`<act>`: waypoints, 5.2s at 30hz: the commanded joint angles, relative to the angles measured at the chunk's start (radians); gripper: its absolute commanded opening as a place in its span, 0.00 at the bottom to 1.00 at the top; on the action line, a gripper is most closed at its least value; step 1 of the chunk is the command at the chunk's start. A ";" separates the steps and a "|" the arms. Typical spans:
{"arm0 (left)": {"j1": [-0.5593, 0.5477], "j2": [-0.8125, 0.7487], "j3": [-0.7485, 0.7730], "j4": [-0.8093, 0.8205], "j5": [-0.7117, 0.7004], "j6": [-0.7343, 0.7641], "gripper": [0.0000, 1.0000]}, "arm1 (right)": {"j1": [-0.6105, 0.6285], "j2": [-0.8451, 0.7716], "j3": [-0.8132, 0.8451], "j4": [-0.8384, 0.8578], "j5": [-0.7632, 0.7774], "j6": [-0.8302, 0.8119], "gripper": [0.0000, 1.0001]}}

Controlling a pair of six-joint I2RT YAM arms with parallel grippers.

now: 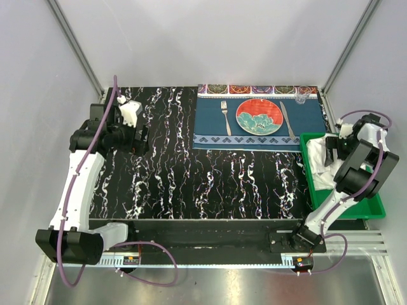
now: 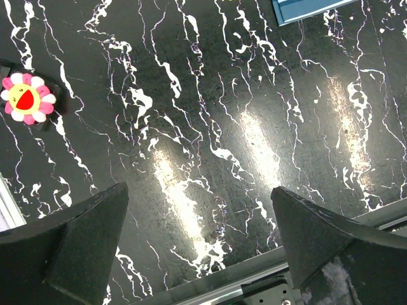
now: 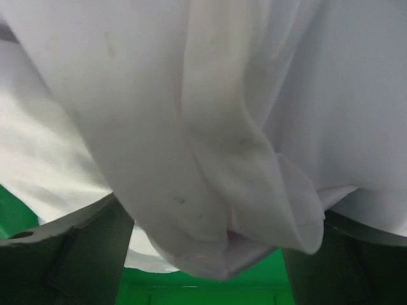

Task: Pin the brooch onto the clothing
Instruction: Pick up the clothes from the bin, then place the clothes at the center of the board.

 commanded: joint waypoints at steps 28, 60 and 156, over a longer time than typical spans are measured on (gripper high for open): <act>0.000 0.041 0.228 -0.065 0.036 -0.114 0.99 | 0.546 -0.376 1.012 -0.594 -0.786 0.144 0.00; -0.218 0.163 -0.123 0.127 0.445 0.126 0.82 | 0.839 -0.743 0.103 -0.367 -0.734 -0.079 0.00; -0.083 0.068 -0.034 0.241 -0.115 0.247 0.00 | 1.046 -0.544 -0.585 -0.008 -0.066 -0.362 0.85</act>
